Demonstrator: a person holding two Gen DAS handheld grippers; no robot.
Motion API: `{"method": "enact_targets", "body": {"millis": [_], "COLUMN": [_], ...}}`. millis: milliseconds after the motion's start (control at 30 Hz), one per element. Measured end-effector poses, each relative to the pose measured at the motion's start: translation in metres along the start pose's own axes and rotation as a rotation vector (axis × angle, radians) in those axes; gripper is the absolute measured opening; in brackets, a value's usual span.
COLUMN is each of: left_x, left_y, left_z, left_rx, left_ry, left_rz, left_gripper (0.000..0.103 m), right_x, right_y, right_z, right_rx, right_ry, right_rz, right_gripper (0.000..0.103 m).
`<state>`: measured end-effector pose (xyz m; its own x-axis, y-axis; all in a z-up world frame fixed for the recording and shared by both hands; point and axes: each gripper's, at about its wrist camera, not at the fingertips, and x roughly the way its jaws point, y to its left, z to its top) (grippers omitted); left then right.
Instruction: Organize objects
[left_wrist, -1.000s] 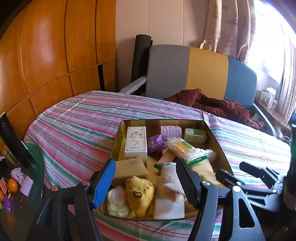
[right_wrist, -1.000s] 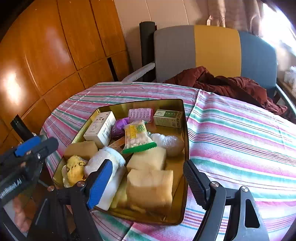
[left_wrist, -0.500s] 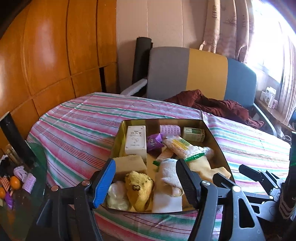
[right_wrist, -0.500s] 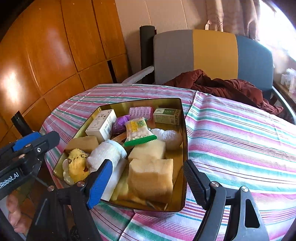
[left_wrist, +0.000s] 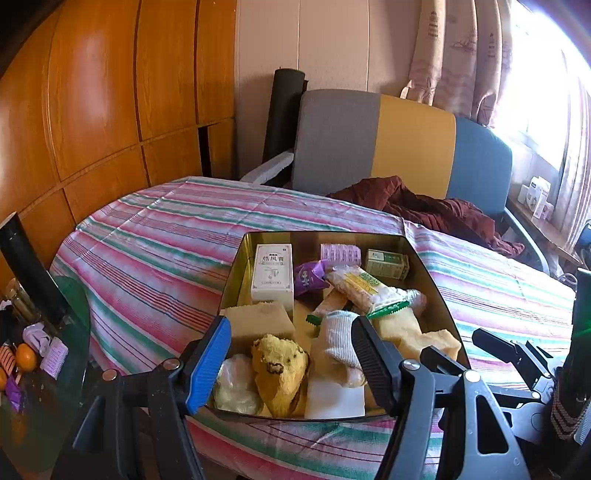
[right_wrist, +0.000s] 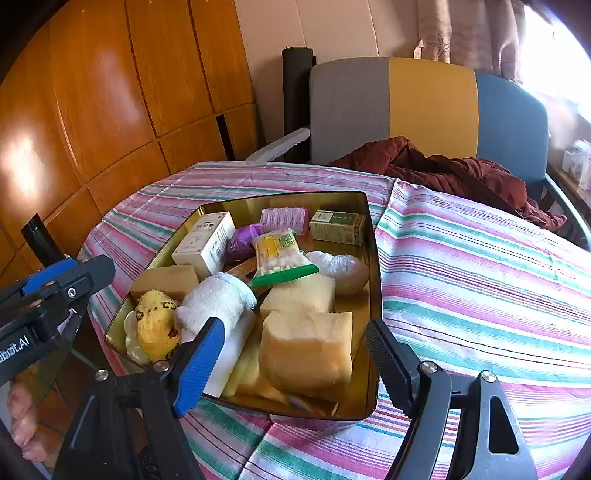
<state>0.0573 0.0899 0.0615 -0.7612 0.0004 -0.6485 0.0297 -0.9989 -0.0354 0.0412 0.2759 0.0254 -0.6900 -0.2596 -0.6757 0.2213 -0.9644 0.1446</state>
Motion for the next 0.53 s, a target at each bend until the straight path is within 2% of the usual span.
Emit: {"method": "enact_targets", "body": {"millis": [267,533], "left_x": [0.004,0.0025], "left_y": [0.0004,0.0015], "left_z": [-0.0011,-0.0002], "left_rx": [0.007,0.019], "left_ry": [0.014,-0.014], "left_rz": [-0.011,-0.003], "left_gripper": [0.069,0.065], "right_x": [0.0018,0.0011], "right_y": [0.0011,0.0012], "right_z": [-0.0015,-0.0013], "right_rx": [-0.002,-0.002], "right_ry": [0.008,-0.003], "right_rz": [-0.001,-0.001], "right_gripper": [0.079,0.079]}}
